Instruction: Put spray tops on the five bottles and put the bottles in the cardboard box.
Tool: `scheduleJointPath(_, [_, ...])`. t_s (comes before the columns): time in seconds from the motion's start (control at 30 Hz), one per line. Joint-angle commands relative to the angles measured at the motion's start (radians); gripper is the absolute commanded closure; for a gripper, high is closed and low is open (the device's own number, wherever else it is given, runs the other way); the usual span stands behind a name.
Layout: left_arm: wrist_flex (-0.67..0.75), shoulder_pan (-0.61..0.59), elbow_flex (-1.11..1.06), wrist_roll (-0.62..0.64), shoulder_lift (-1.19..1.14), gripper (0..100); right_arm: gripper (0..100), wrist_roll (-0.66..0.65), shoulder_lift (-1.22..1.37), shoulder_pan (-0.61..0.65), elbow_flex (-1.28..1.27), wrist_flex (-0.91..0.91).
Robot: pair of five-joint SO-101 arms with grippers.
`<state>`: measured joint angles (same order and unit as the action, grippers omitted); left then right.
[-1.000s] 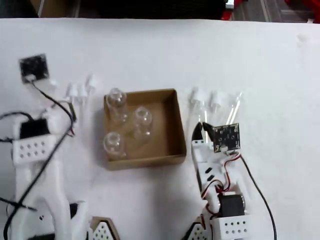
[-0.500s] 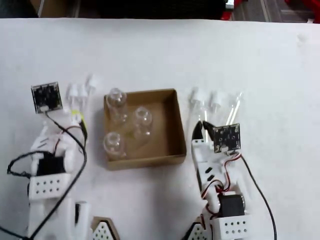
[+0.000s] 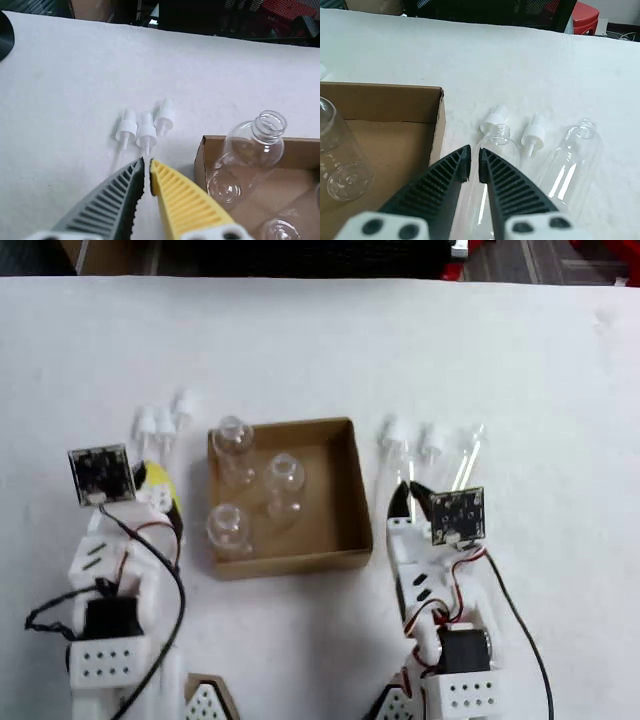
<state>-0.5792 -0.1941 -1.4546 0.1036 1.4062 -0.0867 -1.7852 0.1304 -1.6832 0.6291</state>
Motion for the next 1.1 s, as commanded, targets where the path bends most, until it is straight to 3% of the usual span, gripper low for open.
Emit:
scheduleJointPath(0.0, [0.02, 0.042, -0.038, -0.075, 0.13, 97, 98.2, 0.012, -0.005, -0.021, -0.008, -0.047])
scheduleJointPath(0.3, [0.002, 0.084, -0.181, -0.147, 0.438, 98, 98.2, 0.014, -0.005, -0.016, -0.008, -0.047])
scheduleJointPath(0.47, [0.002, 0.084, -0.181, -0.147, 0.423, 98, 98.2, 0.015, -0.005, -0.021, -0.008, -0.058])
scheduleJointPath(0.67, [0.006, 0.084, -0.181, -0.147, 0.423, 98, 98.2, 0.021, -0.002, -0.084, -0.008, -0.185])
scheduleJointPath(0.8, [0.006, 0.084, -0.183, -0.147, 0.423, 98, 98.2, 0.112, -0.005, -0.087, -0.005, -0.199])
scheduleJointPath(1.07, [0.006, 0.084, -0.184, -0.147, 0.423, 98, 98.2, 0.117, 0.002, -0.088, 0.014, -0.36])
